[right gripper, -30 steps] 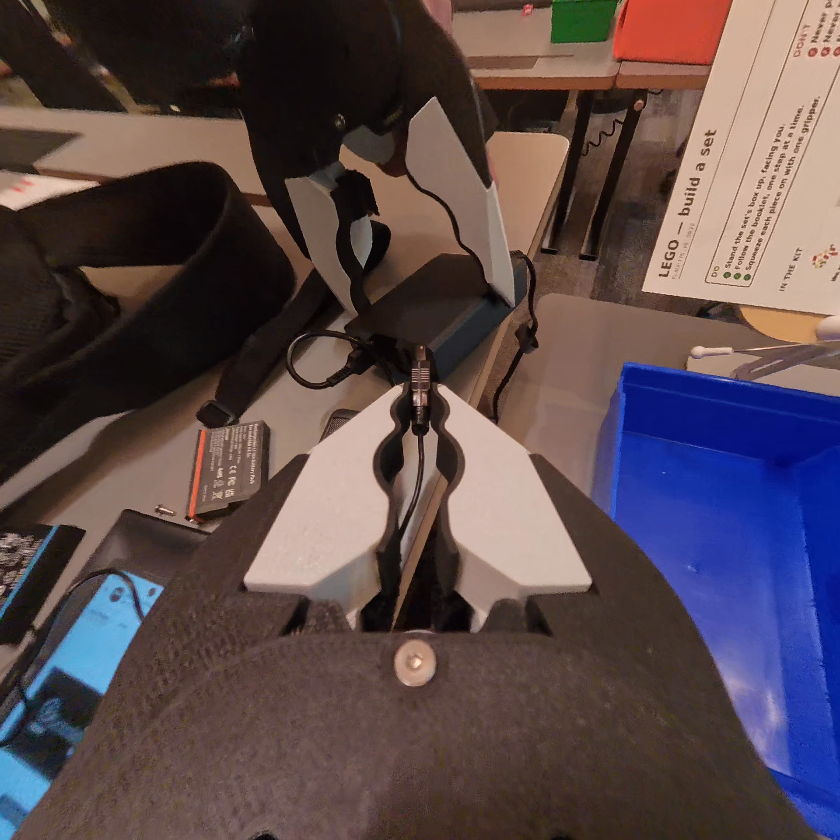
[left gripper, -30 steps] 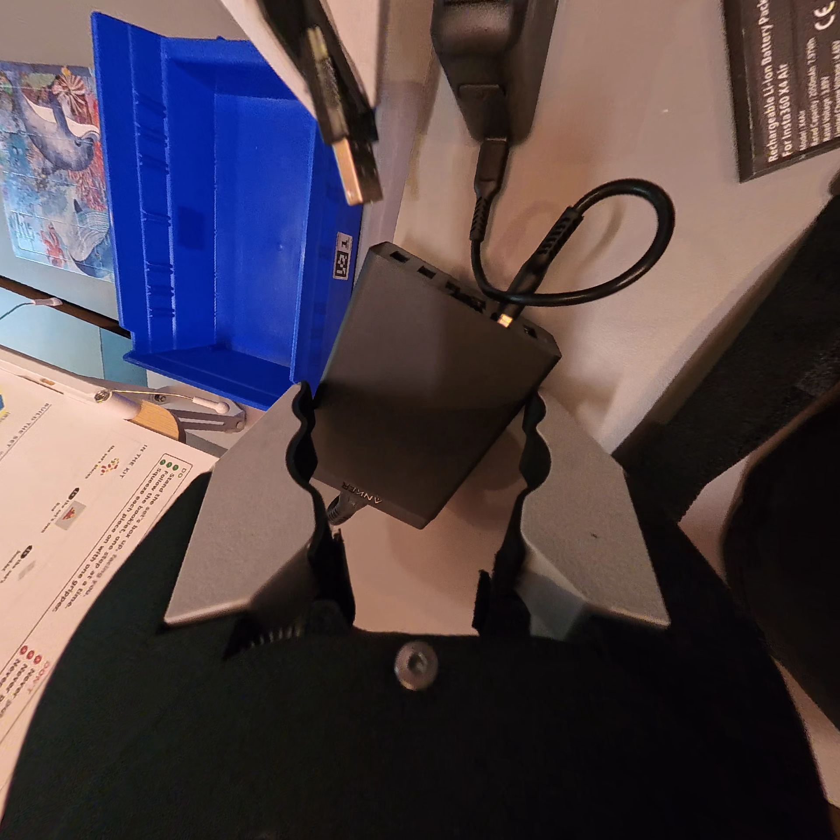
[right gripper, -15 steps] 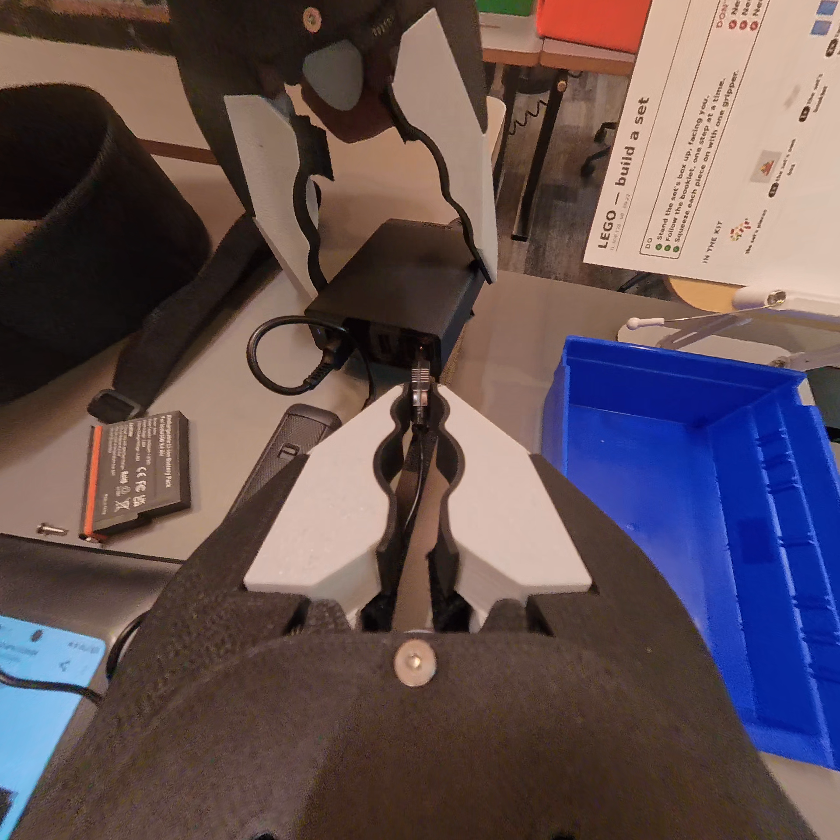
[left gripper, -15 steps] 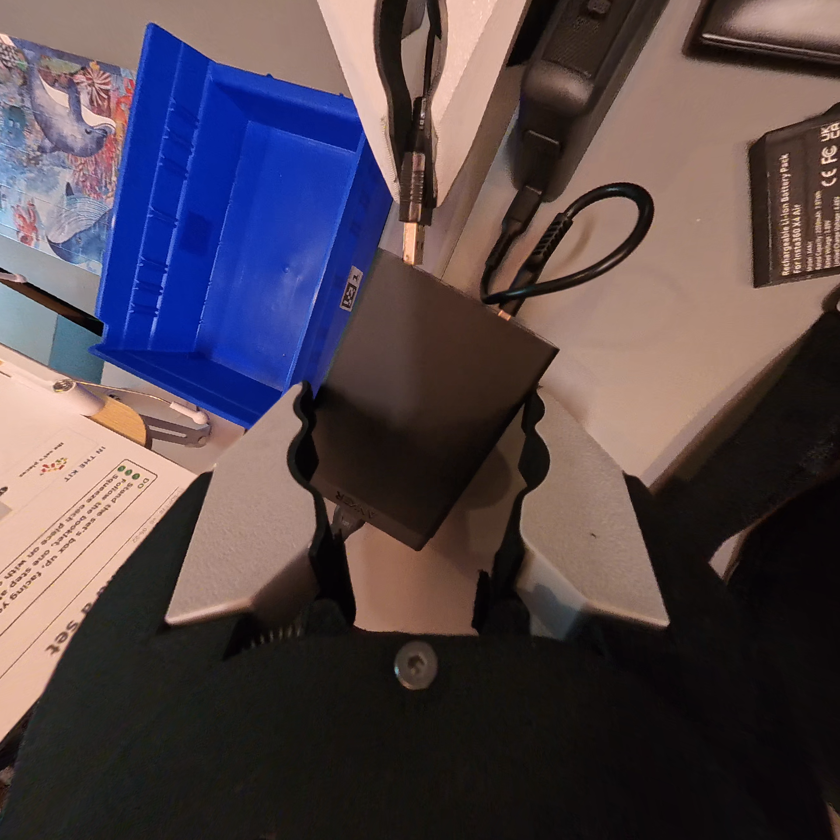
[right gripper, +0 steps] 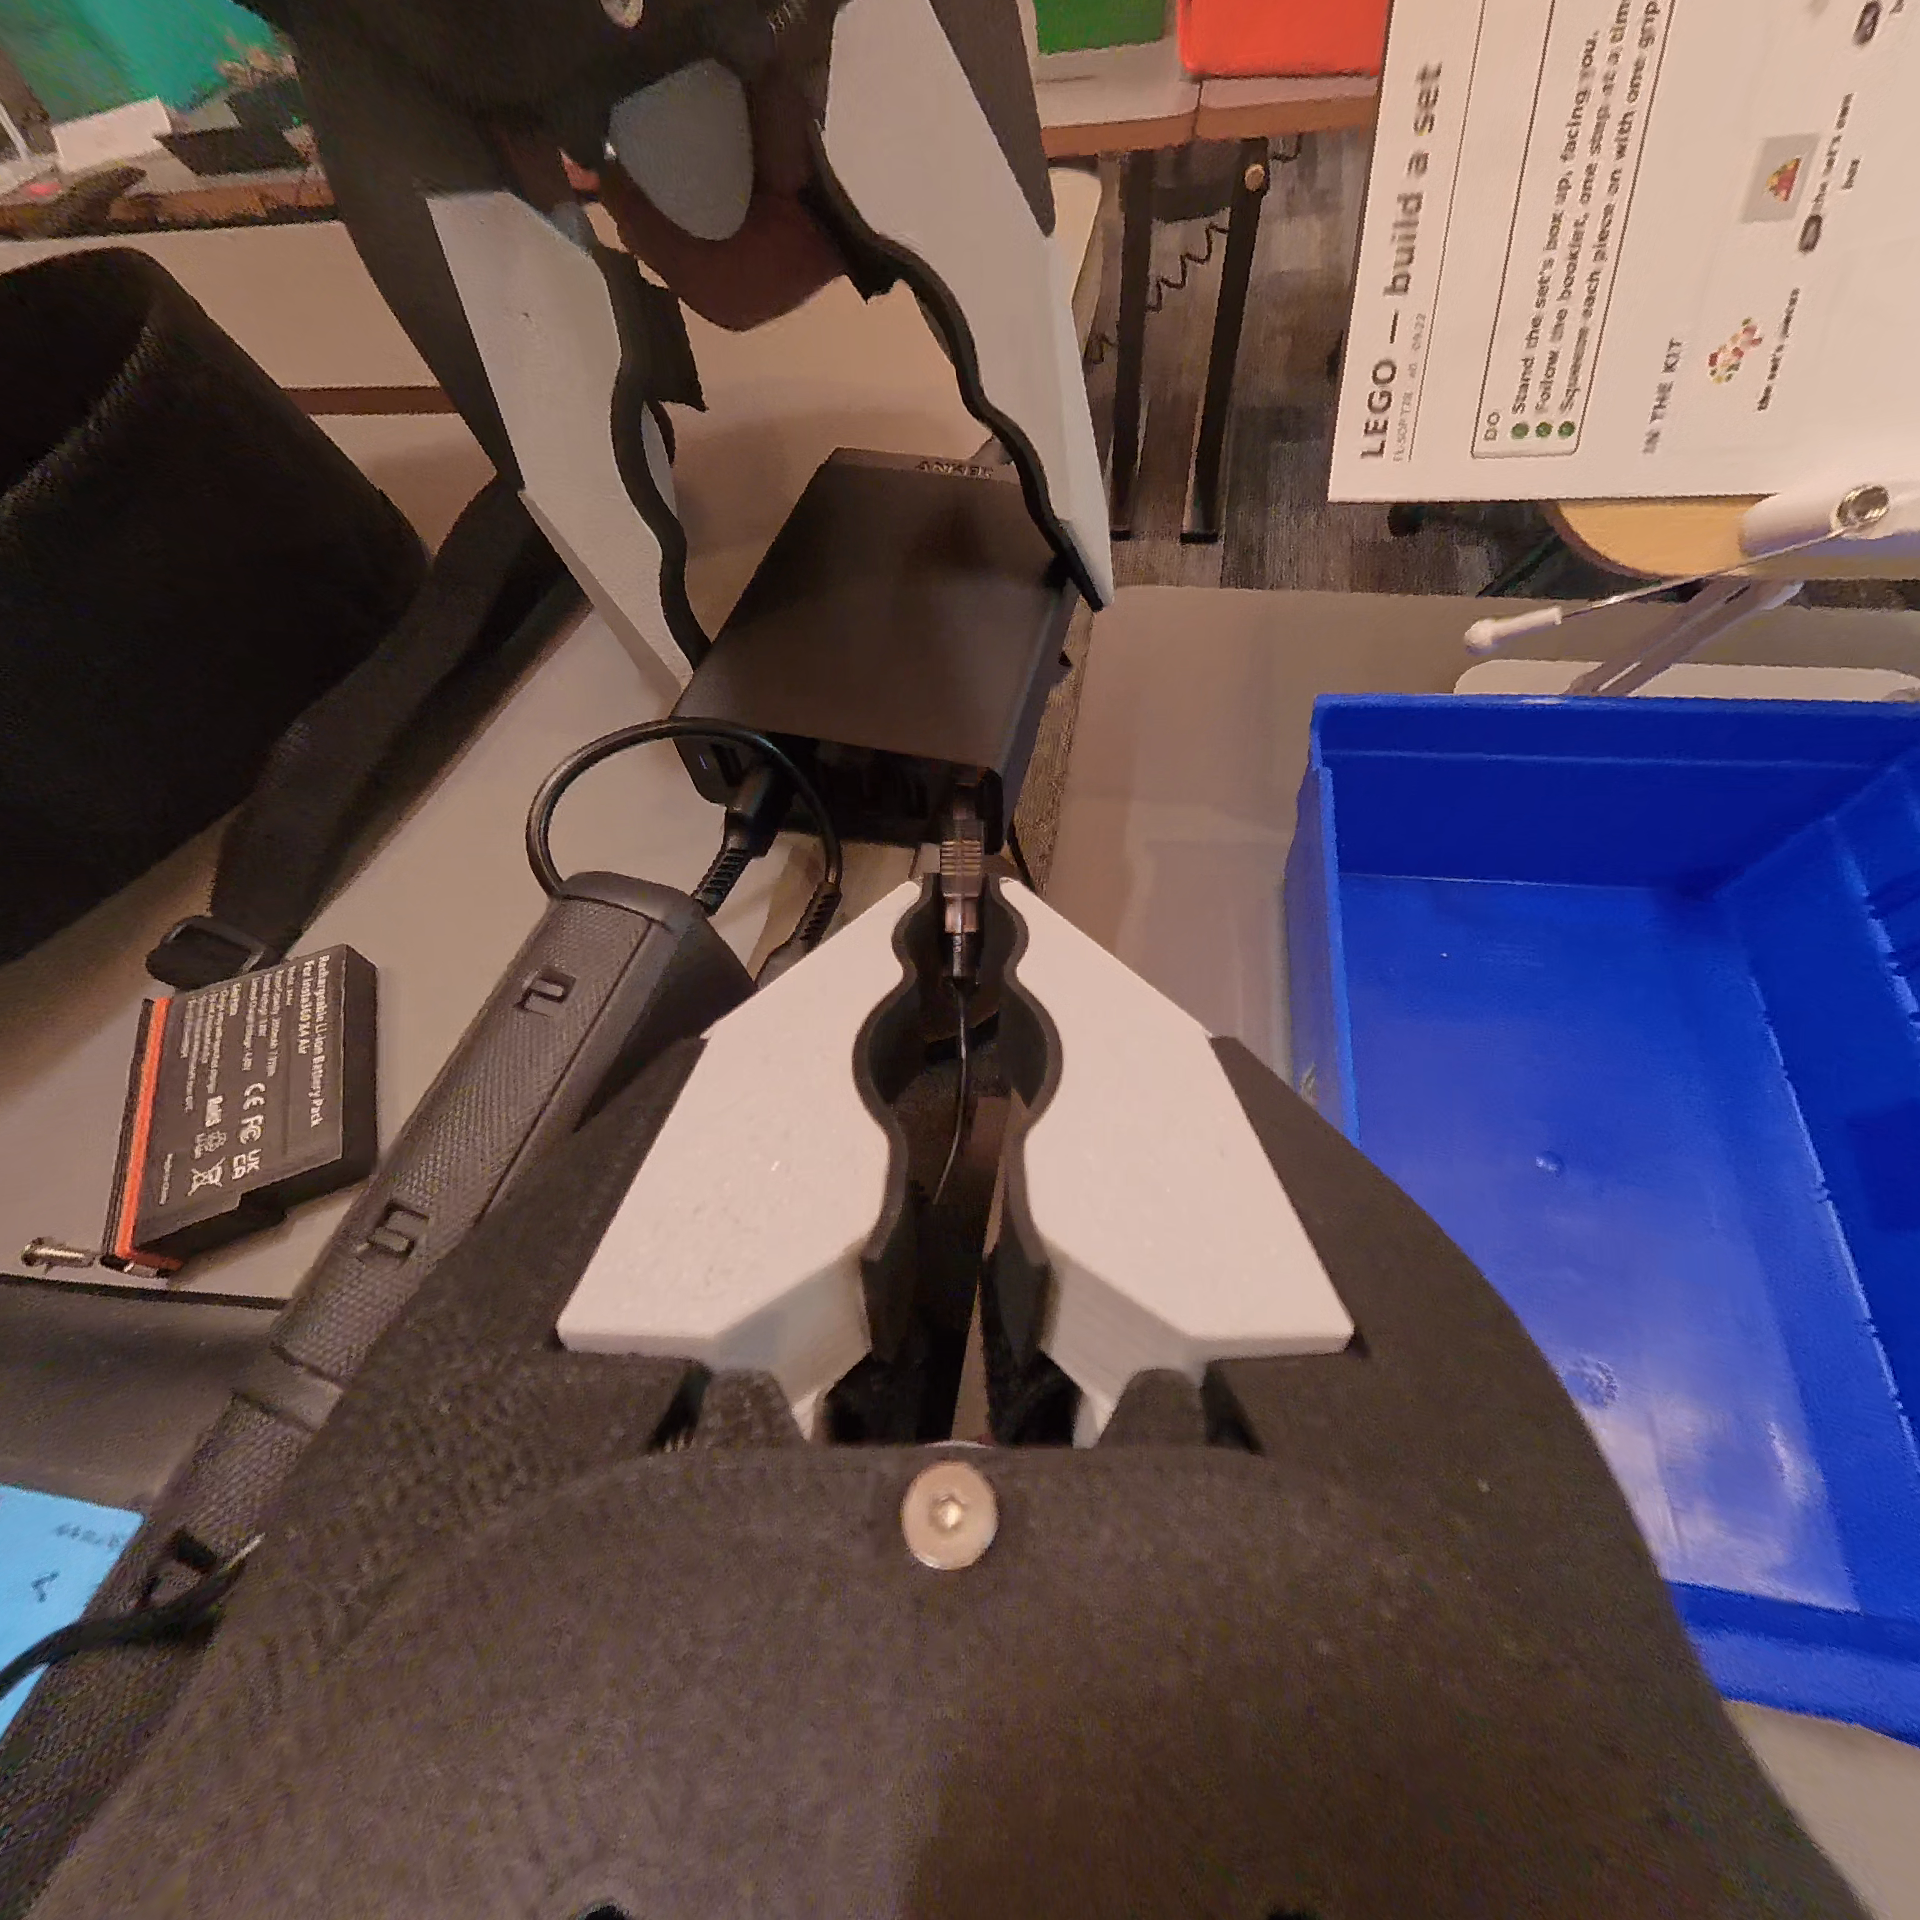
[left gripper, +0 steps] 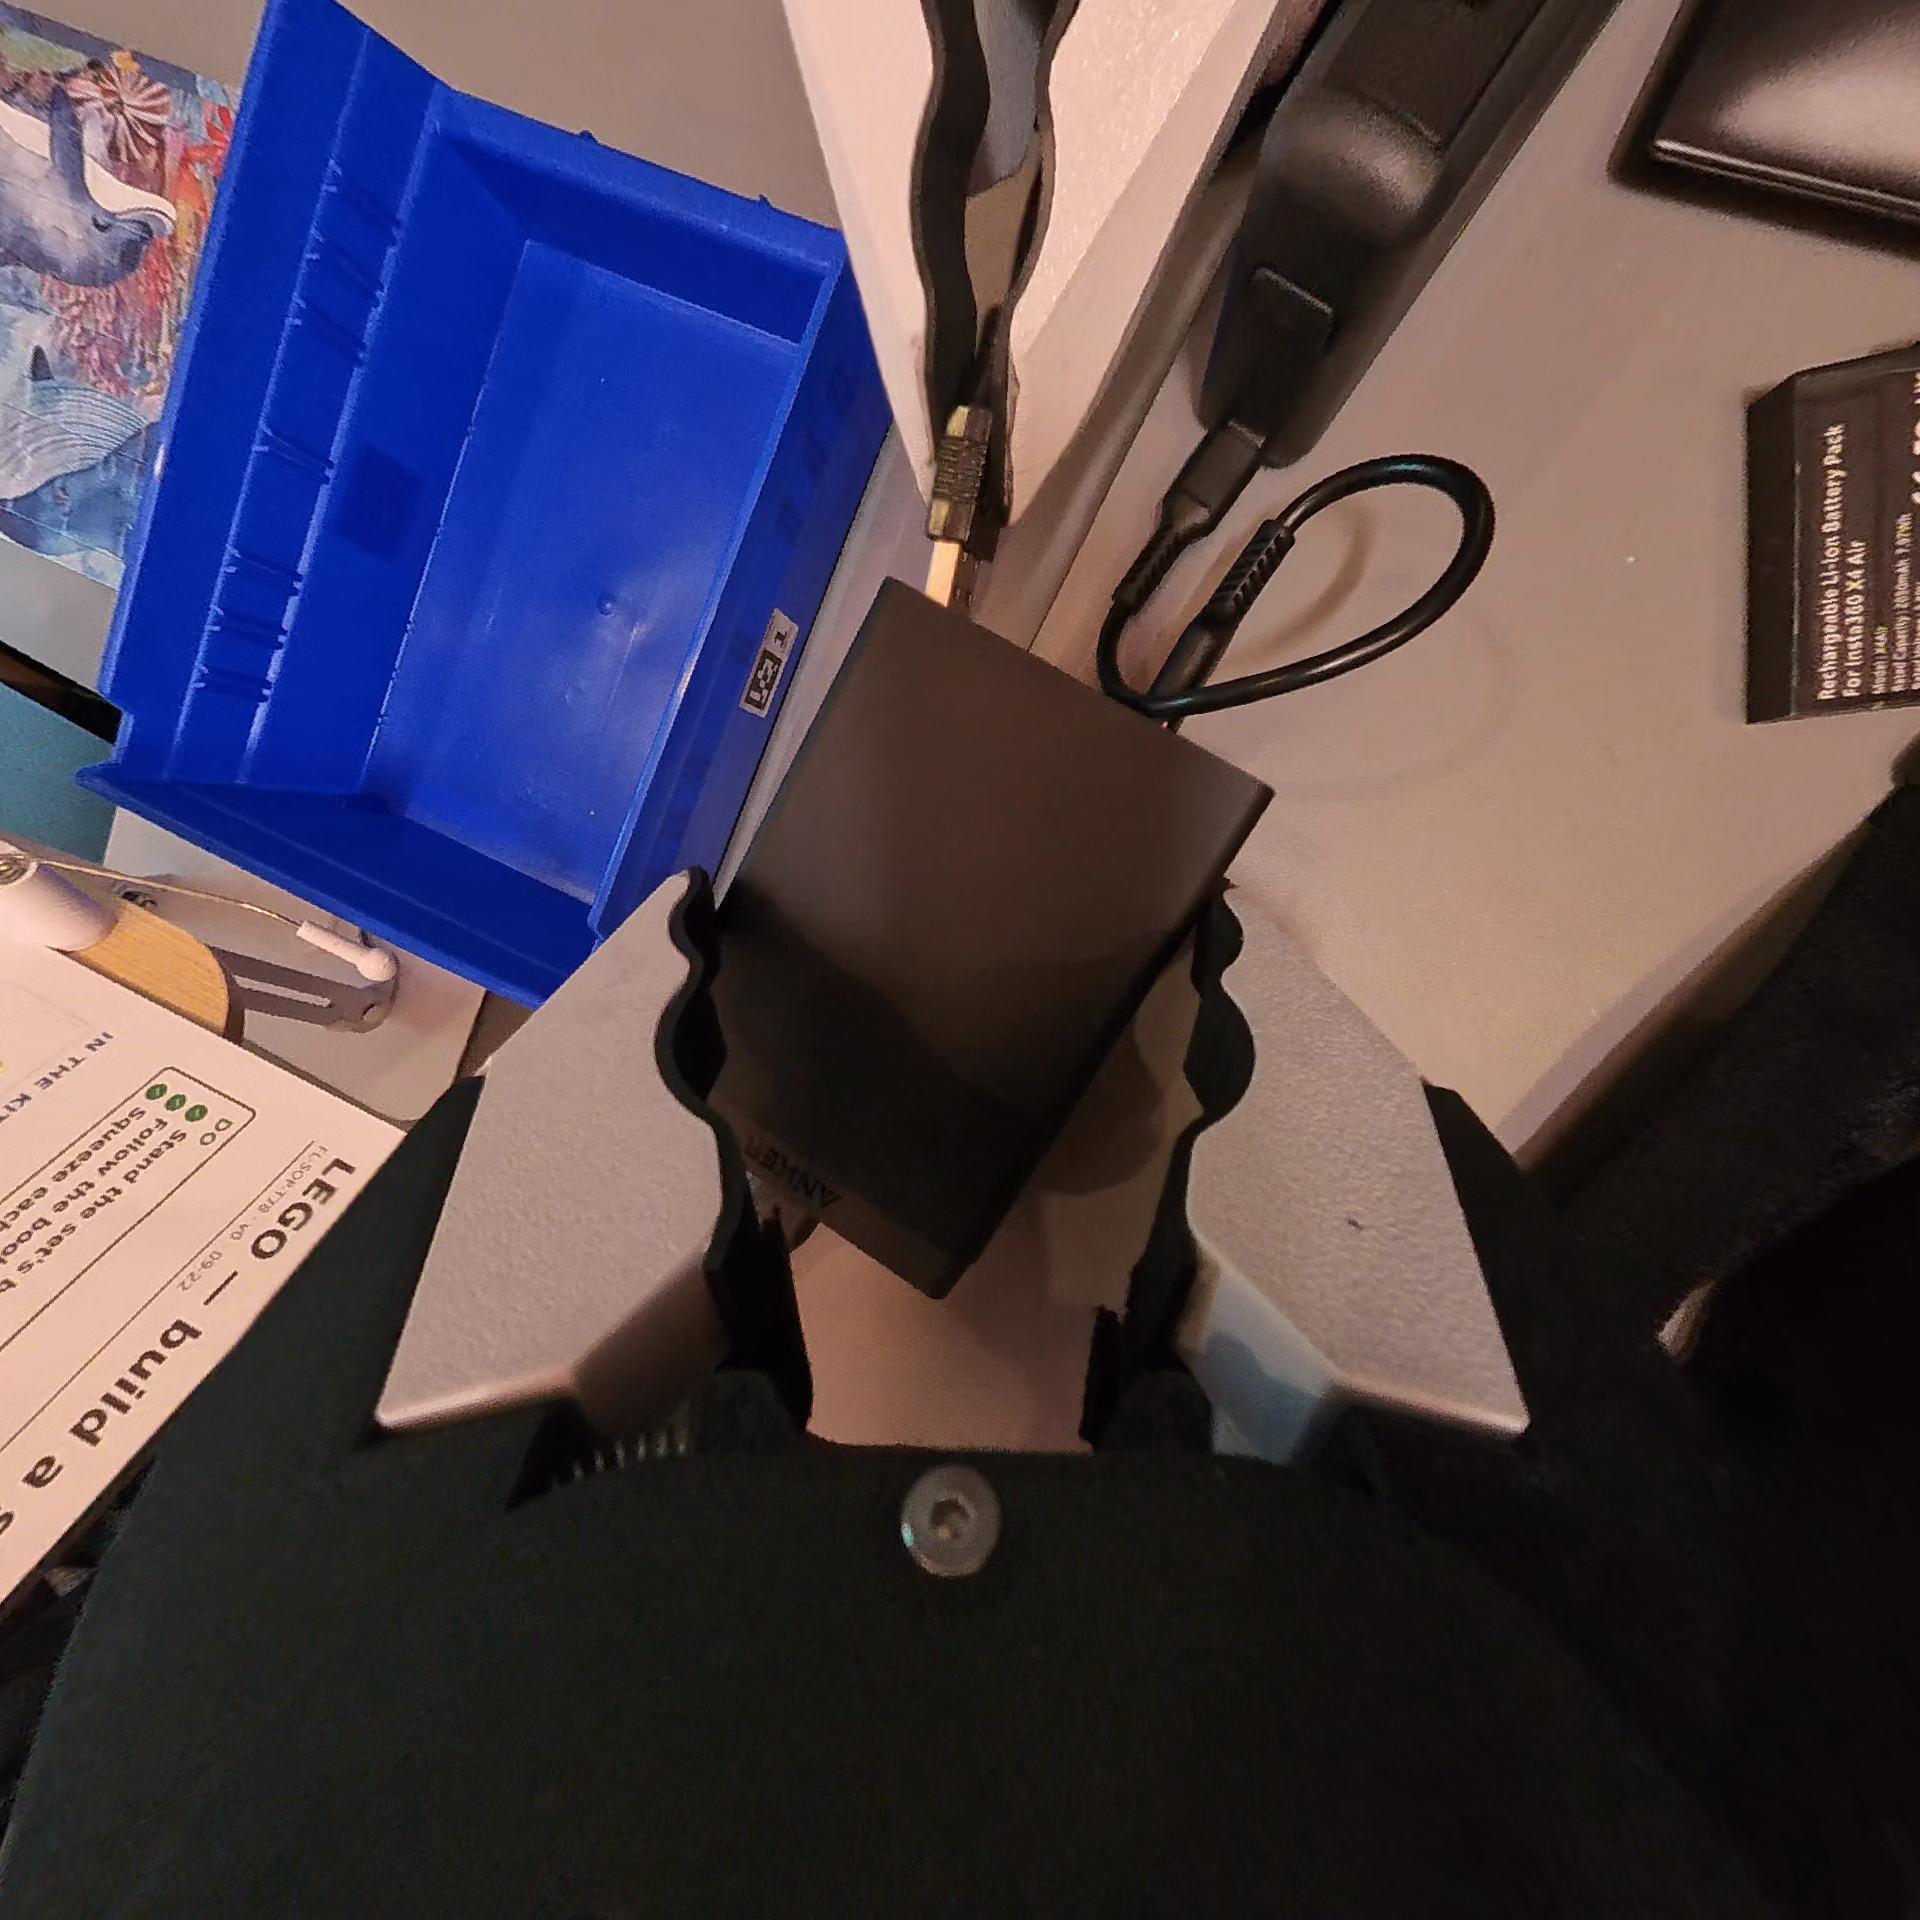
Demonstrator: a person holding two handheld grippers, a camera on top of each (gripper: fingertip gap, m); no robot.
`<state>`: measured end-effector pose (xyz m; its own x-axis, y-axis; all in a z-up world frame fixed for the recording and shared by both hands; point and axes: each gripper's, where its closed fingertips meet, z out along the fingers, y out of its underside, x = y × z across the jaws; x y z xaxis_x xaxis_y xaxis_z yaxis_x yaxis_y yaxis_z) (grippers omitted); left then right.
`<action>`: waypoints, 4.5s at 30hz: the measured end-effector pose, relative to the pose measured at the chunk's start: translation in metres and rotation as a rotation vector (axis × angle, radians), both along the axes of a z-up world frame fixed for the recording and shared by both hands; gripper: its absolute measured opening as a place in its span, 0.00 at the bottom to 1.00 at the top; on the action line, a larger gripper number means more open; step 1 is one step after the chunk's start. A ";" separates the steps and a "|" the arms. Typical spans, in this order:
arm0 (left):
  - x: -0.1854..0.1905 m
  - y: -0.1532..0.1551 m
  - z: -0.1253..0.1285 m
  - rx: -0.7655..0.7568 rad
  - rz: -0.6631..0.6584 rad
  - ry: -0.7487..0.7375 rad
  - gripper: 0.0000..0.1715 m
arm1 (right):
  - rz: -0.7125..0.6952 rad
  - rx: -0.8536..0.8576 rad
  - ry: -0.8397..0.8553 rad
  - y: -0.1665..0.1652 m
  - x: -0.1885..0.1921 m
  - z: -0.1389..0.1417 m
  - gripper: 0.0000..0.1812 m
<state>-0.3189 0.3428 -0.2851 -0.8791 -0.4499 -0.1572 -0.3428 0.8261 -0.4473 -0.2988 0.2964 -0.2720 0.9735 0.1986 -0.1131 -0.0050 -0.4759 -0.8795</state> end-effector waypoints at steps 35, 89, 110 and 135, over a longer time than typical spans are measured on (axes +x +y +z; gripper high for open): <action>-0.002 0.002 0.000 -0.067 0.070 -0.027 0.53 | -0.019 -0.156 -0.309 0.011 -0.004 -0.010 0.03; -0.019 -0.069 0.096 0.044 0.028 -0.363 0.01 | 0.293 0.226 -0.127 -0.019 -0.043 0.075 0.03; -0.028 -0.078 0.145 0.640 -0.270 -0.885 0.00 | 0.547 0.063 1.151 -0.042 -0.051 0.132 0.14; -0.027 0.001 0.045 0.376 -0.164 -0.145 0.58 | 0.126 -0.046 0.354 -0.026 -0.012 0.051 0.03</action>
<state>-0.3461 0.3436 -0.2399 -0.8908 -0.1941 -0.4109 -0.1493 0.9790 -0.1389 -0.3107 0.2700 -0.2206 0.8408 0.3016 -0.4495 -0.2432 -0.5315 -0.8114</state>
